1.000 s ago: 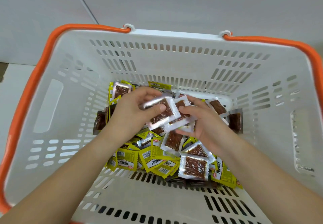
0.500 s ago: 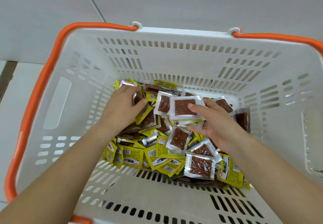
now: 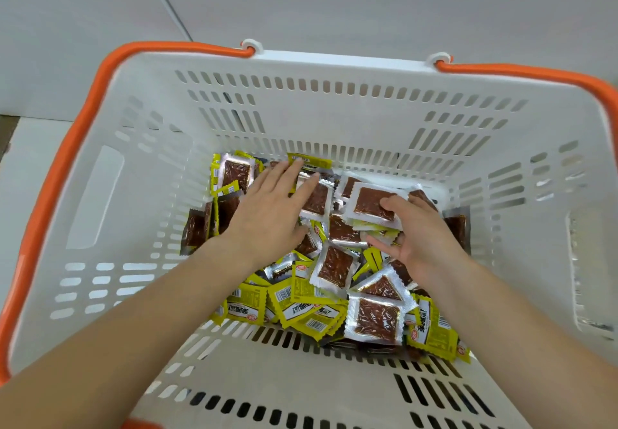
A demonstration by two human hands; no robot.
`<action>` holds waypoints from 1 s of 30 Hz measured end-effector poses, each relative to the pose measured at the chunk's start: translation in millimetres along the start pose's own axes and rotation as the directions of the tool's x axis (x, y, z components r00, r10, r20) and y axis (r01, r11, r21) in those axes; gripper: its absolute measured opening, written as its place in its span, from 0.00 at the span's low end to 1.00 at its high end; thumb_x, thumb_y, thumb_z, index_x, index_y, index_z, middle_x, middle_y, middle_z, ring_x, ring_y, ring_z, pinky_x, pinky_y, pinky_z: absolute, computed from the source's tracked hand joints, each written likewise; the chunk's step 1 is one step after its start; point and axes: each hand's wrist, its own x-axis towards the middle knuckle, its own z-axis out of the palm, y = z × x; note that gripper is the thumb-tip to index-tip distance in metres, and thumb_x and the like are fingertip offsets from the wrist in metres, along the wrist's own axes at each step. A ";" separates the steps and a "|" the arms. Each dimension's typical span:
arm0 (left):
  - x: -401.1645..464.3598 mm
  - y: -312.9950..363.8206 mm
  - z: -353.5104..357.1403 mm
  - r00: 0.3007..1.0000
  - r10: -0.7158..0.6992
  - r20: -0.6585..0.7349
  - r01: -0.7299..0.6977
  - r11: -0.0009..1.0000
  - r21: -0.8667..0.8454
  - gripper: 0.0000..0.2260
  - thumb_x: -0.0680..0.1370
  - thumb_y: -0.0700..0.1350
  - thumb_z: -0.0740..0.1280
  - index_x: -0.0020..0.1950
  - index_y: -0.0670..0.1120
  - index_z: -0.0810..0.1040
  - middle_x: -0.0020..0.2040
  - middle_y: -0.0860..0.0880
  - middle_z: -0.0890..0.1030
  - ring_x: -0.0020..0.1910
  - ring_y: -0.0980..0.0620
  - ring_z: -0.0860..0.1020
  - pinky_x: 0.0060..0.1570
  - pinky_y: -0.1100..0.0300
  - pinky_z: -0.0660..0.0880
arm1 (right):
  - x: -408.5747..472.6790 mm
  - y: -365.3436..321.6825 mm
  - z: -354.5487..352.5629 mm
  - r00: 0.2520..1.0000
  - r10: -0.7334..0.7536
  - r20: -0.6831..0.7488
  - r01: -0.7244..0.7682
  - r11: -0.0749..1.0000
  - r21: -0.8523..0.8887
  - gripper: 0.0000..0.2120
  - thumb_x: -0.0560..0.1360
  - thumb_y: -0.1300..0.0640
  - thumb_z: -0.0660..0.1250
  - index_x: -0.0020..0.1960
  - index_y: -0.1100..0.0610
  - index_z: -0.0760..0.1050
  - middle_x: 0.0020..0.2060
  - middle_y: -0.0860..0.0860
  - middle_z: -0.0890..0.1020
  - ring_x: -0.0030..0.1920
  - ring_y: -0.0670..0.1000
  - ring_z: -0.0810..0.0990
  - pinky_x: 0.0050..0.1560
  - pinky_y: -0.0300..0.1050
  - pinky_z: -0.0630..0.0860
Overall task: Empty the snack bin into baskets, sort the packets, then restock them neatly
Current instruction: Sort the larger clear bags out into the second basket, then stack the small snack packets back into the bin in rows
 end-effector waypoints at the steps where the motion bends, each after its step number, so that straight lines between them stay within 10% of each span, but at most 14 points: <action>1: 8.5 2.5 1.6 0.999 0.036 0.030 -0.037 0.999 0.034 0.33 0.79 0.52 0.61 0.79 0.52 0.48 0.79 0.44 0.45 0.78 0.45 0.45 0.74 0.51 0.42 | 3.2 0.4 -1.5 1.000 0.011 -0.022 -0.011 1.000 0.014 0.27 0.76 0.62 0.67 0.72 0.54 0.62 0.66 0.54 0.70 0.64 0.58 0.73 0.35 0.49 0.82; 6: 26.7 18.0 -4.5 1.000 0.001 -0.021 -0.003 0.997 -0.074 0.19 0.82 0.44 0.58 0.74 0.52 0.67 0.78 0.47 0.56 0.76 0.48 0.59 0.69 0.52 0.63 | 4.1 0.8 -2.0 0.999 0.020 -0.025 -0.019 0.998 0.053 0.27 0.77 0.62 0.66 0.73 0.54 0.61 0.65 0.54 0.71 0.63 0.58 0.74 0.34 0.48 0.83; 9: 12.4 21.6 -19.5 0.925 -0.187 -0.332 0.046 0.920 -0.390 0.13 0.81 0.47 0.61 0.64 0.50 0.78 0.57 0.47 0.83 0.51 0.47 0.82 0.41 0.56 0.76 | -2.5 -0.9 2.6 0.999 -0.032 -0.008 0.032 0.999 0.028 0.27 0.77 0.61 0.64 0.74 0.52 0.59 0.68 0.52 0.67 0.63 0.56 0.72 0.38 0.47 0.83; 12: -2.6 35.2 -46.0 0.878 -0.220 -0.426 0.003 0.891 -0.454 0.16 0.79 0.53 0.60 0.60 0.50 0.81 0.39 0.49 0.85 0.33 0.49 0.81 0.32 0.59 0.76 | -16.9 -5.7 9.5 0.993 -0.108 0.050 0.109 0.994 -0.001 0.25 0.78 0.60 0.63 0.73 0.53 0.62 0.69 0.49 0.67 0.61 0.51 0.72 0.43 0.49 0.83; 15: -14.0 54.6 -77.2 0.893 -0.136 -0.429 -0.057 0.911 -0.408 0.19 0.74 0.60 0.61 0.56 0.53 0.83 0.46 0.55 0.83 0.44 0.54 0.81 0.40 0.60 0.78 | -42.1 -16.0 12.5 0.972 -0.141 0.189 0.128 0.989 0.077 0.17 0.79 0.61 0.61 0.67 0.57 0.68 0.62 0.49 0.75 0.58 0.52 0.78 0.45 0.51 0.82; 20: -24.6 49.3 -148.7 0.982 -0.088 -0.166 -0.080 0.605 -0.792 0.14 0.76 0.54 0.67 0.62 0.57 0.78 0.57 0.58 0.71 0.58 0.65 0.71 0.61 0.69 0.67 | -113.1 -58.4 17.1 0.912 -0.208 0.353 0.192 0.978 0.080 0.12 0.80 0.58 0.57 0.59 0.58 0.75 0.48 0.55 0.84 0.44 0.55 0.85 0.41 0.49 0.82; 25: -43.7 61.9 -235.9 0.976 -0.204 0.075 0.151 0.384 -0.911 0.39 0.71 0.56 0.73 0.76 0.54 0.57 0.73 0.51 0.65 0.70 0.54 0.67 0.67 0.60 0.65 | -184.2 -104.5 25.8 0.869 -0.342 0.357 0.351 0.936 0.042 0.16 0.80 0.48 0.59 0.64 0.53 0.74 0.58 0.51 0.81 0.55 0.53 0.82 0.48 0.55 0.81; 30: -83.6 76.4 -301.5 0.994 -0.005 0.107 0.107 0.135 -0.985 0.23 0.69 0.50 0.74 0.62 0.43 0.78 0.59 0.44 0.81 0.57 0.50 0.79 0.61 0.57 0.71 | -254.2 -132.8 24.9 0.749 -0.515 0.417 0.608 0.784 -0.124 0.12 0.81 0.52 0.58 0.63 0.44 0.68 0.58 0.47 0.78 0.53 0.46 0.79 0.51 0.47 0.77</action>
